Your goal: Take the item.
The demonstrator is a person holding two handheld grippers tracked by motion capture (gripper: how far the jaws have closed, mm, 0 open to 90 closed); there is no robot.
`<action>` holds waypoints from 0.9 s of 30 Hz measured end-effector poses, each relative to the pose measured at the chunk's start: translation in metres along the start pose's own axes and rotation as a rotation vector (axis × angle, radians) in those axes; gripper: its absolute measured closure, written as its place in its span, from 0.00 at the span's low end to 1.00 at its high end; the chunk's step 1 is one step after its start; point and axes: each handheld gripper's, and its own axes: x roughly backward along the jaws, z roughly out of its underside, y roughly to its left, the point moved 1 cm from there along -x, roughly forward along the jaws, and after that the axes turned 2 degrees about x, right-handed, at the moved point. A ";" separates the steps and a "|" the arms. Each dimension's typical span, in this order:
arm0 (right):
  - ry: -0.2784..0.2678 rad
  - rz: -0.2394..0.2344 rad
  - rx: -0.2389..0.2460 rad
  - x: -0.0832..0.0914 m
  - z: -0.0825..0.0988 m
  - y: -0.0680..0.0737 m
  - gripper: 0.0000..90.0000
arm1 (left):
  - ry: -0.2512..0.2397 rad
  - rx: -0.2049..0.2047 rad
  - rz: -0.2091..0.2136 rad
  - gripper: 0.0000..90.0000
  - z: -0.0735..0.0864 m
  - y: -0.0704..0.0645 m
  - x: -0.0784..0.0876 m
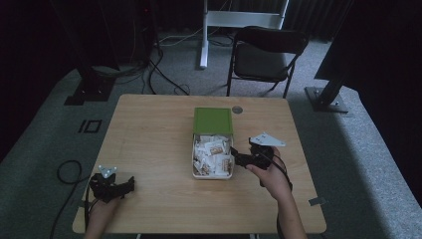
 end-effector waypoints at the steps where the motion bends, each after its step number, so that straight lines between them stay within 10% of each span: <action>1: -0.001 -0.005 0.003 -0.001 -0.002 0.002 0.22 | 0.000 0.000 0.000 0.09 0.000 0.000 0.000; 27: 0.039 -0.101 0.078 -0.045 -0.018 0.053 0.26 | 0.000 0.001 0.000 0.09 0.000 0.000 0.000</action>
